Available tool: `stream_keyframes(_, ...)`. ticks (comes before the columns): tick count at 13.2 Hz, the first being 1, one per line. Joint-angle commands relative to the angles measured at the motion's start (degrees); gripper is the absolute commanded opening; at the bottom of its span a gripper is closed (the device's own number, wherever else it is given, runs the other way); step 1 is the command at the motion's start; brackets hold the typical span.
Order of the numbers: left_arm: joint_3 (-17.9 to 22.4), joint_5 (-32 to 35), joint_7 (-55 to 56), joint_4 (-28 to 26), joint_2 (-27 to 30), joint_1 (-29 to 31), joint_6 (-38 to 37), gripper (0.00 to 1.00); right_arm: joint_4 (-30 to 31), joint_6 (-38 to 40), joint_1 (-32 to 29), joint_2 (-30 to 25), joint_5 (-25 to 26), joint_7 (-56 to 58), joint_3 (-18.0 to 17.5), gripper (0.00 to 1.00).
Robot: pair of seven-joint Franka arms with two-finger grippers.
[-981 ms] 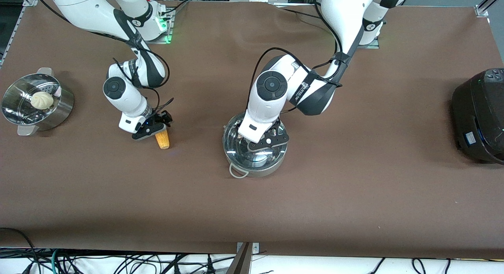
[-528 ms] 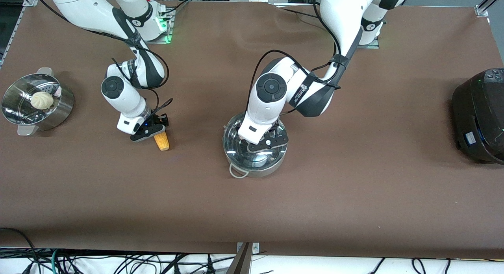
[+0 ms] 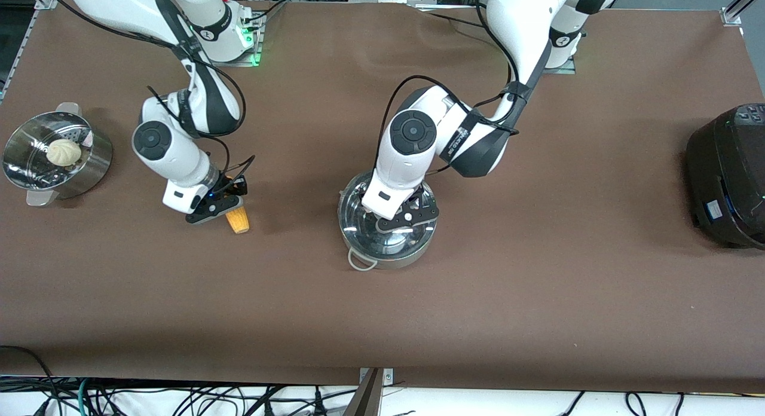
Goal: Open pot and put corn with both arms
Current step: 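Lift the corn with the right gripper while the left gripper lifts the lid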
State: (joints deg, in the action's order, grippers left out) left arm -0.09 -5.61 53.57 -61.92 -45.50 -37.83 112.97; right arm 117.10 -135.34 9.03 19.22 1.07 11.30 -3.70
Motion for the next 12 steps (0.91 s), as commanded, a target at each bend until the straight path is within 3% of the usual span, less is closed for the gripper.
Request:
stream_keyframes(1, 0.8, 0.86, -1.88, -0.04, 6.98, 2.49, -4.68, 0.0, -10.27, 13.47, 0.03, 0.02, 0.07, -0.14, -0.08, 0.0)
stream_keyframes(3, 0.62, 0.6, -7.47, -7.82, 14.52, 5.99, -5.22, 0.0, -16.78, 21.74, 0.03, 0.46, -0.63, -0.4, -0.17, 0.0)
stream_keyframes(6, 0.53, -1.24, -22.58, -23.46, 26.74, 13.98, -5.39, 0.0, -23.65, 30.2, 2.04, 0.73, -7.64, -7.49, -0.17, 0.0)
stream_keyframes(9, 0.62, -1.33, -39.7, -36.21, 34.23, 22.07, -5.49, 0.0, -27.26, 29.61, 7.74, 3.44, -12.65, -23.63, -0.17, 0.0)
stream_keyframes(12, 4.21, -1.25, -52.13, -43.44, 35.92, 25.61, -3.29, 0.0, -35.51, 26.28, 14.51, 9.93, -16.09, -39.98, -0.17, 0.0)
